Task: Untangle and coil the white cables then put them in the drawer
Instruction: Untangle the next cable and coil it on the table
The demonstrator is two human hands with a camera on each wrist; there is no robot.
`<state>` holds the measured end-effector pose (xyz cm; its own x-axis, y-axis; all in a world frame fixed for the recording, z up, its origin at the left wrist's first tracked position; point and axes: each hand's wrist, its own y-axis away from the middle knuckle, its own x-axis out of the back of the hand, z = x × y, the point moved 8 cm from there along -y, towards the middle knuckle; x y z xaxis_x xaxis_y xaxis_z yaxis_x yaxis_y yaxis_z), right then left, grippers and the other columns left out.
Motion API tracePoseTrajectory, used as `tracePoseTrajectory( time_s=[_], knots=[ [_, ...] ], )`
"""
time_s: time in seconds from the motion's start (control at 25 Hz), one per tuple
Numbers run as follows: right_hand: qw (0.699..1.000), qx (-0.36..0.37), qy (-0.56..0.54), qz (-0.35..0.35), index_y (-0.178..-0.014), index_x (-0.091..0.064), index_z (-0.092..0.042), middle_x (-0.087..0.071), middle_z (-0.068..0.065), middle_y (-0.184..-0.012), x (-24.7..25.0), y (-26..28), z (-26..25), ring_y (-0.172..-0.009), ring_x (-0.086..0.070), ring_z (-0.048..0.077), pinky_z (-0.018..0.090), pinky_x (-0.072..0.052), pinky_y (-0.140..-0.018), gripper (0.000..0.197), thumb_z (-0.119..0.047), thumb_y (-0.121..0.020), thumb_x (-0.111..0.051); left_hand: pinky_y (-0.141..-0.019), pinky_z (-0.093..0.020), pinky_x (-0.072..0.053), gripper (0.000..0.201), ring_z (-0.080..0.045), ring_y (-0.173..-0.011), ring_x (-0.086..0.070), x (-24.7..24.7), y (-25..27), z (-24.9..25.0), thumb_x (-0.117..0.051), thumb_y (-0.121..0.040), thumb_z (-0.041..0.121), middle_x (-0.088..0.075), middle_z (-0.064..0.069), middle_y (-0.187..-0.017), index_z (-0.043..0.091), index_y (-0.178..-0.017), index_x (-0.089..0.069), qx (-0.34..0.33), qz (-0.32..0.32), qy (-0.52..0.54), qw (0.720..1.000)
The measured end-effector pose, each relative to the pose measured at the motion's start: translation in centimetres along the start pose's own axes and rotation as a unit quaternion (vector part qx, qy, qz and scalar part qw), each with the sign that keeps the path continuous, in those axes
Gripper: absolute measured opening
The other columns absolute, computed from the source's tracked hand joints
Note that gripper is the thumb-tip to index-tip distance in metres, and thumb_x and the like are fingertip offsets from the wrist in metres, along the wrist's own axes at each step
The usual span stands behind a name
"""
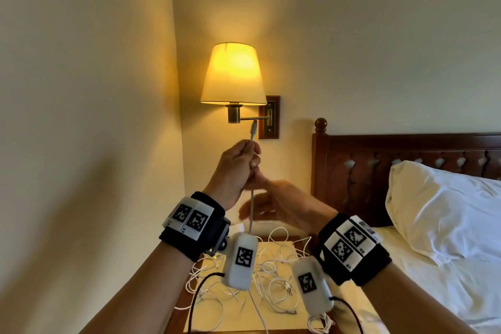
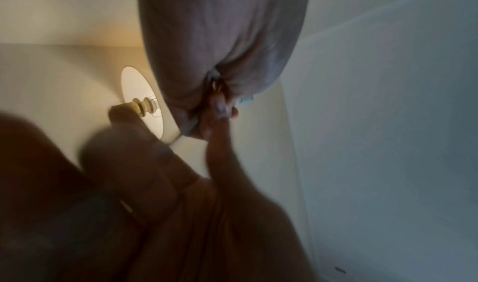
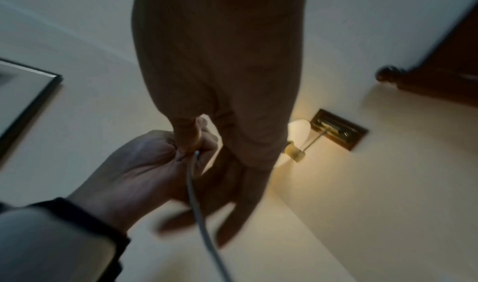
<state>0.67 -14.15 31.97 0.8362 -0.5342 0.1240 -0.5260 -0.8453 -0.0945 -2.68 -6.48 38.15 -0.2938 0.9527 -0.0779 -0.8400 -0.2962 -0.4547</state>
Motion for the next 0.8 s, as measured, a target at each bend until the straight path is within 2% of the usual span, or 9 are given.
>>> tracePoseTrajectory(
  time_s=[0.12,0.28,0.36,0.44,0.48,0.52,0.64,0.72,0.8],
  knots=[
    [0.994,-0.016,-0.104,-0.037,-0.083,-0.055,-0.013,-0.029,-0.002,-0.06,-0.6,0.5,2.1,-0.045,-0.03,0.011,0.021,-0.033,-0.043,0.035,-0.034,-0.103,-0.036,-0.045,-0.023,-0.036,0.027,-0.008,-0.051,-0.037,4.9,-1.0,0.5,-0.038,-0.103,0.016,-0.041,0.003,-0.061,0.017,-0.082,-0.055,-0.019,0.116,-0.011,0.993],
    [0.999,-0.005,-0.02,0.042,-0.076,-0.053,-0.017,-0.026,-0.005,-0.056,4.4,2.2,1.5,-0.042,-0.02,0.007,0.019,-0.017,-0.037,0.036,-0.033,-0.103,-0.036,-0.059,-0.041,-0.054,0.031,-0.023,-0.054,-0.053,17.0,-1.3,1.4,-0.038,-0.096,0.007,-0.059,-0.019,-0.077,0.017,-0.079,-0.061,-0.036,0.332,-0.206,0.92],
    [0.996,0.016,0.036,0.076,-0.078,-0.052,-0.016,-0.029,-0.006,-0.055,5.5,2.4,0.0,-0.041,-0.022,0.007,0.018,-0.019,-0.036,0.036,-0.032,-0.105,-0.035,-0.083,-0.046,-0.055,0.022,-0.037,-0.082,-0.065,18.4,-1.8,-0.2,-0.045,-0.098,0.017,-0.066,-0.026,-0.101,0.01,-0.096,-0.066,0.07,0.268,-0.374,0.885],
    [0.993,0.035,0.065,0.094,-0.078,-0.052,-0.016,-0.034,-0.008,-0.051,5.1,1.4,-2.0,-0.039,-0.026,0.006,0.018,-0.021,-0.036,0.037,-0.031,-0.105,-0.033,-0.106,-0.046,-0.039,0.053,-0.041,-0.126,-0.045,16.4,-1.2,-2.2,-0.046,-0.099,0.036,-0.043,-0.029,-0.14,-0.001,-0.137,-0.043,0.186,0.183,-0.537,0.802],
    [0.991,0.042,0.081,0.102,-0.078,-0.053,-0.016,-0.036,-0.009,-0.05,4.5,0.6,-3.0,-0.039,-0.028,0.005,0.018,-0.023,-0.036,0.037,-0.032,-0.105,-0.034,-0.112,-0.047,-0.029,0.065,-0.04,-0.138,-0.029,14.2,-0.8,-1.7,-0.041,-0.1,0.041,-0.027,-0.026,-0.151,0.0,-0.147,-0.024,0.166,0.181,-0.557,0.794],
    [0.986,0.049,0.107,0.115,-0.079,-0.054,-0.016,-0.038,-0.009,-0.051,4.0,-0.3,-3.9,-0.039,-0.029,0.005,0.018,-0.024,-0.036,0.036,-0.032,-0.105,-0.035,-0.114,-0.046,-0.025,0.064,-0.037,-0.141,-0.024,11.5,-0.7,-0.4,-0.036,-0.101,0.04,-0.024,-0.022,-0.154,0.003,-0.15,-0.018,0.087,0.182,-0.539,0.818],
    [0.967,0.065,0.185,0.16,-0.082,-0.057,-0.013,-0.038,-0.004,-0.057,3.6,-2.2,-5.7,-0.043,-0.031,0.008,0.02,-0.027,-0.039,0.036,-0.032,-0.105,-0.037,-0.099,-0.03,-0.041,0.038,-0.02,-0.118,-0.055,3.3,-0.2,1.6,-0.036,-0.104,0.023,-0.059,-0.009,-0.129,0.012,-0.138,-0.047,-0.115,0.04,-0.456,0.882],
    [0.968,0.059,0.185,0.161,-0.084,-0.056,-0.012,-0.037,-0.003,-0.057,4.1,-2.6,-5.8,-0.046,-0.032,0.009,0.021,-0.028,-0.042,0.035,-0.031,-0.105,-0.035,-0.087,-0.029,-0.048,0.028,-0.018,-0.098,-0.061,2.1,-0.2,1.3,-0.047,-0.1,0.017,-0.065,-0.007,-0.109,0.014,-0.124,-0.061,-0.141,0.015,-0.458,0.878],
    [0.973,0.048,0.178,0.141,-0.083,-0.055,-0.013,-0.037,-0.004,-0.056,4.6,-2.3,-5.2,-0.045,-0.032,0.008,0.021,-0.028,-0.043,0.035,-0.03,-0.105,-0.034,-0.086,-0.03,-0.049,0.037,-0.017,-0.095,-0.057,2.8,-0.2,1.2,-0.057,-0.095,0.016,-0.056,-0.004,-0.107,0.021,-0.131,-0.055,-0.15,0.039,-0.467,0.871]
  ],
)
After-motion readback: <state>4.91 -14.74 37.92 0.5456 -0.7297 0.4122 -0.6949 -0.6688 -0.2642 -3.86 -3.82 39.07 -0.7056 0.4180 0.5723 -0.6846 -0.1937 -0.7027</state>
